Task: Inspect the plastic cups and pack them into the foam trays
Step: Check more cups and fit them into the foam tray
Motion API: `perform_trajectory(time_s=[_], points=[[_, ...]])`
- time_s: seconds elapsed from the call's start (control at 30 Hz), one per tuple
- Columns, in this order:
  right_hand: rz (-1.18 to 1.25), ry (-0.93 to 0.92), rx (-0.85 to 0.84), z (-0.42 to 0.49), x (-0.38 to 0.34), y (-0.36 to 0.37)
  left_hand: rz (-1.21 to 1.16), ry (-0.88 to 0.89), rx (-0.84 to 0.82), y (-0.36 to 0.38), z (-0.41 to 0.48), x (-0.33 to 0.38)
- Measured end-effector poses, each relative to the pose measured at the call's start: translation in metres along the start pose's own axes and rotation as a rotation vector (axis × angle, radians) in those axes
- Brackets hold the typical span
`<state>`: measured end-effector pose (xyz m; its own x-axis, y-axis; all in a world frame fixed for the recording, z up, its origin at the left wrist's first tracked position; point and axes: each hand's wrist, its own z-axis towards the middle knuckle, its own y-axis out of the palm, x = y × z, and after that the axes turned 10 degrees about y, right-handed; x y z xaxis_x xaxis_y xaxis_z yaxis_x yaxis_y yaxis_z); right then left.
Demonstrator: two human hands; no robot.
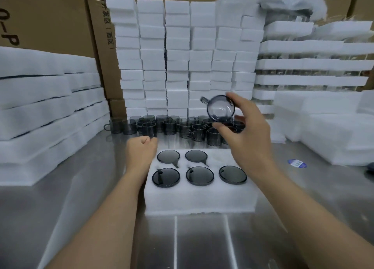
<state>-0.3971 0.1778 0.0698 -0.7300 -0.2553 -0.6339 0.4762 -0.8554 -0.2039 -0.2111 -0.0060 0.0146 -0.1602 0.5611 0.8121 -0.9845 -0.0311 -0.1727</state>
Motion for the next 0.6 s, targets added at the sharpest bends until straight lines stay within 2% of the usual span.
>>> perform_trajectory(time_s=[0.1, 0.23, 0.5, 0.6], points=[[0.086, -0.187, 0.043, -0.005, -0.028, 0.001, -0.002, -0.009, -0.006, 0.0, 0.002, -0.002], [0.136, -0.225, 0.078, -0.009, -0.04, 0.0, 0.01, 0.012, -0.014, -0.001, 0.001, -0.003], [0.151, -0.097, 0.054, -0.009, -0.04, -0.004, 0.008, 0.017, -0.029, -0.002, 0.001, -0.006], [0.454, 0.165, -0.055, -0.005, -0.044, -0.004, 0.01, 0.016, -0.028, -0.001, 0.002, -0.006]])
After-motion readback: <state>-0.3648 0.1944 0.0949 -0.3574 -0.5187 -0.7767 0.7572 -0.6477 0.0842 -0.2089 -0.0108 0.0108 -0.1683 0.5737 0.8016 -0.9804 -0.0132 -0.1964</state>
